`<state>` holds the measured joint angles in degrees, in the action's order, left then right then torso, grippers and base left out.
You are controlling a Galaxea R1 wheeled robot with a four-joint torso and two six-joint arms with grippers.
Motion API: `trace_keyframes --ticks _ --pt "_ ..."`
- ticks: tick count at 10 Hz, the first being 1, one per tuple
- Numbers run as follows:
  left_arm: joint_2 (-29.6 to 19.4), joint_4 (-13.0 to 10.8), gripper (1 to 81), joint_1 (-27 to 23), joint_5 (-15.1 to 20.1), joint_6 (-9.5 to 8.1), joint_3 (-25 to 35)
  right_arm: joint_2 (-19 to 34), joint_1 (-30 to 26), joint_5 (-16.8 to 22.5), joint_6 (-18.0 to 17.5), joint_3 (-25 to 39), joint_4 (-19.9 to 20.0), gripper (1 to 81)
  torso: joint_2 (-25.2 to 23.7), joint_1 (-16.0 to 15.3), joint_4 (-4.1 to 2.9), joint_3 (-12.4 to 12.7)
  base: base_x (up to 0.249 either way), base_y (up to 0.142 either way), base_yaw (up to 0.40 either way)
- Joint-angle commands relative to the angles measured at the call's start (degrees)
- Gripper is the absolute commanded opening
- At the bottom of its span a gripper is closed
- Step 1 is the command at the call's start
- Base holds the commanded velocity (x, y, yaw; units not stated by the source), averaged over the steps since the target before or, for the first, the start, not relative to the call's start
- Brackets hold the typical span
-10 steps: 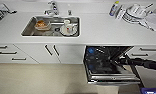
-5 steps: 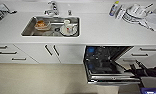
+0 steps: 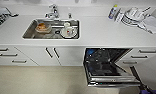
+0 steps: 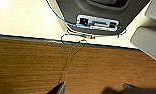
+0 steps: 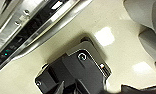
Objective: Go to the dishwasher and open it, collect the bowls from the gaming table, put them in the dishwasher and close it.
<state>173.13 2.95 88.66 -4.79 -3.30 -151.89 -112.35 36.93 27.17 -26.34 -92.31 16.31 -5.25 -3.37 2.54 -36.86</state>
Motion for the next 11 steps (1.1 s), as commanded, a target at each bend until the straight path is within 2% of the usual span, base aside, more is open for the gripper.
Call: trace_keyframes --ticks 1,3,6,9,11 --pt "-0.1 2.5 81.1 2.8 2.2 -0.21 0.4 4.4 7.6 -1.6 -0.5 3.0 2.1 81.1 -5.3 -3.4 0.0 0.0 0.0 0.0 0.0" --pt "-0.1 2.5 81.1 2.8 2.2 -0.3 0.4 1.0 14.4 -6.2 -0.4 0.0 3.2 81.1 -9.6 -6.1 0.0 0.0 0.0 0.0 0.0" --pt "-0.3 3.0 81.1 2.7 2.2 -0.3 0.4 -5.6 20.8 -7.5 -0.4 -5.3 5.9 81.1 -15.8 -9.9 0.0 0.0 0.0 0.0 0.0" --pt "-0.5 3.3 81.1 2.7 2.2 -0.21 0.4 -10.6 22.4 -7.9 -0.5 -9.5 11.4 81.1 -22.1 -13.9 0.0 0.1 0.0 0.0 0.0" --pt "-0.7 3.2 81.1 2.7 2.2 -0.21 0.4 -12.2 22.0 -7.7 -0.5 -11.5 17.5 81.1 -26.2 -16.4 0.0 0.1 0.0 0.0 0.0"
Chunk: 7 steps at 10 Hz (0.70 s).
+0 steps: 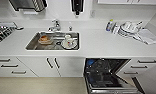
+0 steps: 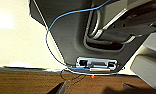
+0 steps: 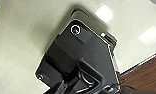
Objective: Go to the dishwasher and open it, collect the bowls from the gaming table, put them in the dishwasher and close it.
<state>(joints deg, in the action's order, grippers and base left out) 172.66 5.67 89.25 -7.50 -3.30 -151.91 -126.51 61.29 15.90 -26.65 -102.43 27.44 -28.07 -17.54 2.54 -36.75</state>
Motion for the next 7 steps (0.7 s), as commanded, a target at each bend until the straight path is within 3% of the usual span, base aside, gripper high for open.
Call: trace_keyframes --ticks 1,4,7 --pt "-0.3 0.5 81.1 2.1 4.9 -0.21 0.4 1.7 -2.5 3.5 -0.2 -2.7 9.8 81.1 -5.6 -3.6 0.0 0.0 0.0 0.0 0.0" --pt "-0.5 0.6 81.1 2.1 4.9 -0.21 0.4 0.1 -2.5 3.3 -0.1 -8.4 16.9 81.1 -11.8 -7.5 0.0 0.0 0.0 0.0 0.0" --pt "-1.0 0.6 81.1 2.1 4.9 -0.21 0.4 -4.1 -0.9 2.4 -0.1 -18.2 22.7 81.1 -18.0 -11.4 0.0 0.1 0.0 0.0 0.0"
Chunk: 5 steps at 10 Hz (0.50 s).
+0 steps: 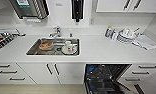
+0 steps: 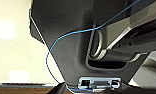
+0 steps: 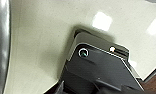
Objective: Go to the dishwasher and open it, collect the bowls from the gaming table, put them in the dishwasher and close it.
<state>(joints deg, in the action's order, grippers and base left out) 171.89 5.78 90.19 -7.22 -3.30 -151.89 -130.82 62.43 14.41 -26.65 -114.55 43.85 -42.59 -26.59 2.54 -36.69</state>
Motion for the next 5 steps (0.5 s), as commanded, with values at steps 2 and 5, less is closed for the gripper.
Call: trace_keyframes --ticks 2,5 --pt "-0.2 0.5 81.1 1.2 4.7 -0.21 0.4 -2.0 -1.6 4.6 -0.1 -13.1 13.5 81.1 -7.7 -4.9 0.0 0.0 0.0 0.0 0.0" --pt "-0.5 0.5 81.1 1.2 4.7 -0.21 0.4 -3.2 -2.4 6.0 -0.2 -19.0 20.6 81.1 -13.8 -8.7 0.0 0.0 0.0 0.0 0.0"
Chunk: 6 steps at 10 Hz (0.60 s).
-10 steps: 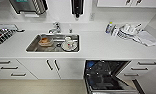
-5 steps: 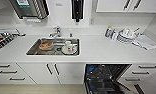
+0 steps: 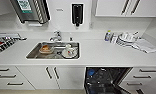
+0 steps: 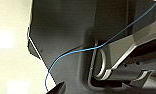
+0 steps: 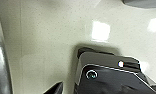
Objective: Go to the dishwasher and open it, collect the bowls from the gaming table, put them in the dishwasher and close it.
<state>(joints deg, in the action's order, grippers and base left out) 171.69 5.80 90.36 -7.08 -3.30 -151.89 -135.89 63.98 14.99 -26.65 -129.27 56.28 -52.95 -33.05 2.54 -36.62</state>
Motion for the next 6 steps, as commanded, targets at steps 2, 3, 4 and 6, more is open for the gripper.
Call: trace_keyframes --ticks 2,3,4,6 --pt "-0.4 0.5 81.1 1.0 4.5 -0.21 0.4 1.9 -5.1 6.9 -0.2 -7.5 12.3 81.1 -7.5 -4.8 0.0 0.0 0.0 0.0 0.0" --pt "-0.4 0.5 81.1 1.0 4.6 -0.21 0.4 1.9 -6.0 7.0 -0.2 -8.4 13.8 81.1 -9.7 -6.2 0.0 0.0 0.0 0.0 0.0" --pt "-0.4 0.5 81.1 1.0 4.6 -0.21 0.4 1.7 -7.0 7.8 -0.1 -9.2 15.6 81.1 -11.8 -7.5 0.0 0.0 0.0 0.0 0.0" --pt "-0.5 0.6 81.1 1.0 5.5 -0.3 0.4 1.7 -9.9 8.0 -0.1 -9.8 18.1 81.1 -9.8 -6.0 0.0 0.0 0.0 0.0 0.0"
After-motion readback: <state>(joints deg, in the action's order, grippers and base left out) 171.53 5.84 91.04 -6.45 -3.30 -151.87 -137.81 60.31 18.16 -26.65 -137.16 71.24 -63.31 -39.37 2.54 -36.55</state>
